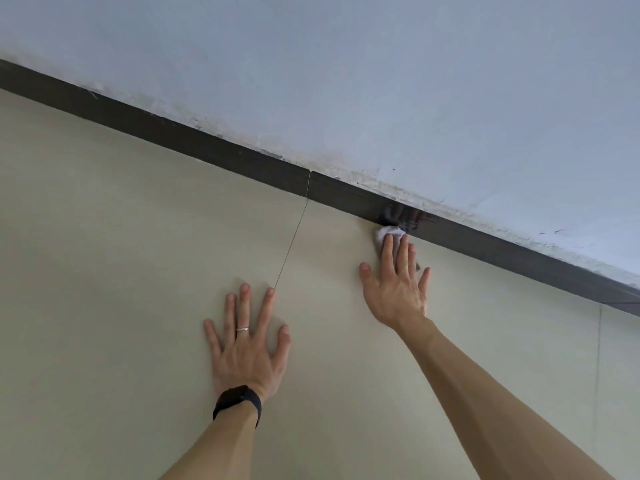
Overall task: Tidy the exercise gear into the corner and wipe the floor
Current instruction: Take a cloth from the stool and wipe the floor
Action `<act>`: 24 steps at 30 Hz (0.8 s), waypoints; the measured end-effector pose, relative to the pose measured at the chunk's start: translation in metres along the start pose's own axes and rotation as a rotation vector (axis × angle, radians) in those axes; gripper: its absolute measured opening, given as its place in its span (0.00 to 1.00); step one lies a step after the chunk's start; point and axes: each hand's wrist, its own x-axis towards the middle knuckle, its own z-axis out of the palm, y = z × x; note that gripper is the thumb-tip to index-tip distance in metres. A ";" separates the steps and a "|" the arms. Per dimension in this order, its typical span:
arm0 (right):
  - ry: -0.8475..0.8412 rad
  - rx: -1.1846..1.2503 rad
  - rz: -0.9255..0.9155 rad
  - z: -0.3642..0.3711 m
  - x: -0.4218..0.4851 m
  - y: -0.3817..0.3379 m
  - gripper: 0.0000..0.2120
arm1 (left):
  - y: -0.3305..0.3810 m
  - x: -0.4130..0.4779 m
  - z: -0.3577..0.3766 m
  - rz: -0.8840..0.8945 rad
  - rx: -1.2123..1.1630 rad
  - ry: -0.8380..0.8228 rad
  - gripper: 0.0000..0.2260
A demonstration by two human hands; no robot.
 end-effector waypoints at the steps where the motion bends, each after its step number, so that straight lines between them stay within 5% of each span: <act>1: -0.006 -0.034 -0.033 0.000 -0.002 -0.003 0.35 | 0.001 0.000 -0.001 -0.003 0.007 -0.004 0.30; 10: -0.093 -0.250 -0.826 0.053 -0.090 0.046 0.30 | 0.003 0.000 -0.008 -0.031 0.010 -0.046 0.30; 14: 0.083 -0.099 -0.338 0.009 -0.023 0.072 0.28 | 0.004 0.001 -0.007 -0.034 0.011 -0.018 0.30; 16: 0.093 -0.128 -0.236 -0.007 -0.004 0.076 0.29 | 0.003 0.002 -0.007 -0.023 0.013 -0.004 0.30; 20: 0.083 -0.107 -0.240 0.007 -0.023 0.067 0.32 | 0.004 0.004 -0.006 -0.010 0.011 -0.033 0.29; 24: 0.033 -0.084 -0.469 0.054 -0.092 0.054 0.30 | 0.010 0.008 -0.018 -0.009 0.154 -0.188 0.27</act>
